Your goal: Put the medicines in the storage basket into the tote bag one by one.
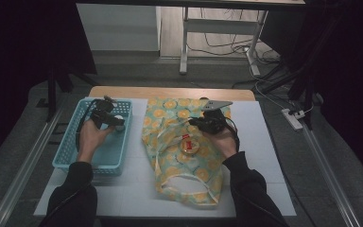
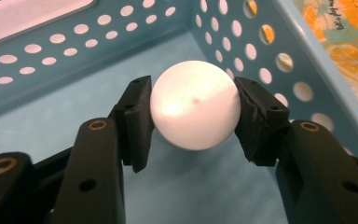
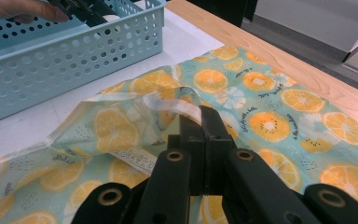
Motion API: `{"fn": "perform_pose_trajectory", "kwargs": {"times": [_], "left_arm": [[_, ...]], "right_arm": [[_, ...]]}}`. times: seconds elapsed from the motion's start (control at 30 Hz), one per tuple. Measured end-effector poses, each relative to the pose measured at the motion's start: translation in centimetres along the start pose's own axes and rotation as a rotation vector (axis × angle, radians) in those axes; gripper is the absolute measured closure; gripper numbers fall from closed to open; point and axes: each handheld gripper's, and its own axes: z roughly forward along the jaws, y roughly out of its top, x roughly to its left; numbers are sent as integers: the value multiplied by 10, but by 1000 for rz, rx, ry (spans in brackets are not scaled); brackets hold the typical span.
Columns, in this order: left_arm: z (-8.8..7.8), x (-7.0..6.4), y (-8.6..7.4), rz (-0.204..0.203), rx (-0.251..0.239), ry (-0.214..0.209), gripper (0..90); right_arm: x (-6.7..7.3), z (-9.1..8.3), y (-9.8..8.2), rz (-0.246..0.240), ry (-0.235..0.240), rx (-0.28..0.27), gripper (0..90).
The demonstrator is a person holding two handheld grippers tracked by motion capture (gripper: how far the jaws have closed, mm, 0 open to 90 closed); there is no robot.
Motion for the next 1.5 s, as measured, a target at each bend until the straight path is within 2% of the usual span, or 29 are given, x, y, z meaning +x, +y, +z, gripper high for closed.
{"fn": "perform_pose_trajectory", "kwargs": {"times": [0.4, 0.93, 1.17, 1.5], "left_arm": [[-28, 2, -5, 17, -57, -7, 507], [-64, -12, -1, 70, -120, -59, 507], [-71, -25, 1, 103, -131, -94, 507], [-79, -53, 6, 173, -148, -140, 507]], "right_arm": [[0, 0, 0, -1, -1, -2, 893], [-1, -1, 0, 3, 1, -6, 893], [-1, -1, 0, 6, 2, -8, 893], [-1, -2, 1, 5, -2, -11, 893]]}}
